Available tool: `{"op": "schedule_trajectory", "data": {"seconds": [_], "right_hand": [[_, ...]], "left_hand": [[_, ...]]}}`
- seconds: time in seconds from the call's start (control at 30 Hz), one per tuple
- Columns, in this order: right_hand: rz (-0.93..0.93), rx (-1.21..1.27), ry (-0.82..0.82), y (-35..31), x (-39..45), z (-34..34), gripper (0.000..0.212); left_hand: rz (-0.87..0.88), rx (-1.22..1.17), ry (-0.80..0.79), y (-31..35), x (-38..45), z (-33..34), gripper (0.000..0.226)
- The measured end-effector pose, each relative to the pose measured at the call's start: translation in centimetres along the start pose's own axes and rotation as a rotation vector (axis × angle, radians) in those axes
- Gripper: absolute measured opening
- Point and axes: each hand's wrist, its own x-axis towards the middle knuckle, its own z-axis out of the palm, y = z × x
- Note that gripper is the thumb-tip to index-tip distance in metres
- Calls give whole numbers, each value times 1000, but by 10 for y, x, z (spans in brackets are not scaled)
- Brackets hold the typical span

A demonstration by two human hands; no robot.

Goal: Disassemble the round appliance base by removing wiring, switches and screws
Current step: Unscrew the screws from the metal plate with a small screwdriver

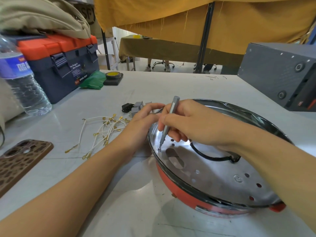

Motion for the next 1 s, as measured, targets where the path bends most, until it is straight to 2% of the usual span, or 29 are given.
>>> {"op": "schedule_trajectory", "data": {"seconds": [0.2, 0.27, 0.43, 0.57, 0.7, 0.87, 1.0], "right_hand": [[-46, 12, 34, -1, 0, 1, 41], [-39, 5, 21, -1, 0, 1, 40], [-9, -20, -4, 1, 1, 1, 30], [3, 38, -8, 2, -1, -2, 25], [-38, 83, -27, 0, -1, -2, 29], [-62, 55, 8, 0, -1, -1, 37], [-35, 28, -12, 2, 0, -1, 31]], "left_hand": [[22, -74, -13, -2, 0, 2, 34], [4, -133, -26, -2, 0, 1, 33], [-7, -101, -27, -1, 0, 1, 23], [-13, -95, -31, -1, 0, 0, 27], [19, -26, -7, -1, 0, 0, 32], [1, -93, -15, 1, -2, 3, 15], [-13, -110, -39, 4, -4, 3, 21]]}}
